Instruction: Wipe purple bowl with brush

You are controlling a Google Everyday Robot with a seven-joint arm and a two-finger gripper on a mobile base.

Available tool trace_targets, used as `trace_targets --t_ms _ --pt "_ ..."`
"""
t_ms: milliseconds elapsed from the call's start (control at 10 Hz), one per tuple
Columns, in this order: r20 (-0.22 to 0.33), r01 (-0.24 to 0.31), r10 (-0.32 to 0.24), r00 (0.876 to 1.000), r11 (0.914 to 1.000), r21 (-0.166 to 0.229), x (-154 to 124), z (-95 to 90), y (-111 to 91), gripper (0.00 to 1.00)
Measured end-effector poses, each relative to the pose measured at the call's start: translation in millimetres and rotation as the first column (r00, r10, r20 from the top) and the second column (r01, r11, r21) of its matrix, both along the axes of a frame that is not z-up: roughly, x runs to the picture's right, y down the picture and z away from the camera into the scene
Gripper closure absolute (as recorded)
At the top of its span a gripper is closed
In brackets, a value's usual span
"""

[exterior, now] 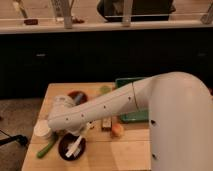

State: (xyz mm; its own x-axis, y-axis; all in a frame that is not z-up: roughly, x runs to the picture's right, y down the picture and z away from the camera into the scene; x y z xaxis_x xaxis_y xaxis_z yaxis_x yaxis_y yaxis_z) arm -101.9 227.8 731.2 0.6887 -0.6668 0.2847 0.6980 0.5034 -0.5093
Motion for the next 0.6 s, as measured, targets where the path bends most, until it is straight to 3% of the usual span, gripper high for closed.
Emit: trace_targets --t_ms 200,600 --pt "-0.023 -0.021 0.021 1.000 0.9998 0.000 14.7 7.2 -4.4 0.99" --pt "-0.008 -0.034 0.034 0.999 0.9993 0.013 11.3 19.4 -20.6 0.99"
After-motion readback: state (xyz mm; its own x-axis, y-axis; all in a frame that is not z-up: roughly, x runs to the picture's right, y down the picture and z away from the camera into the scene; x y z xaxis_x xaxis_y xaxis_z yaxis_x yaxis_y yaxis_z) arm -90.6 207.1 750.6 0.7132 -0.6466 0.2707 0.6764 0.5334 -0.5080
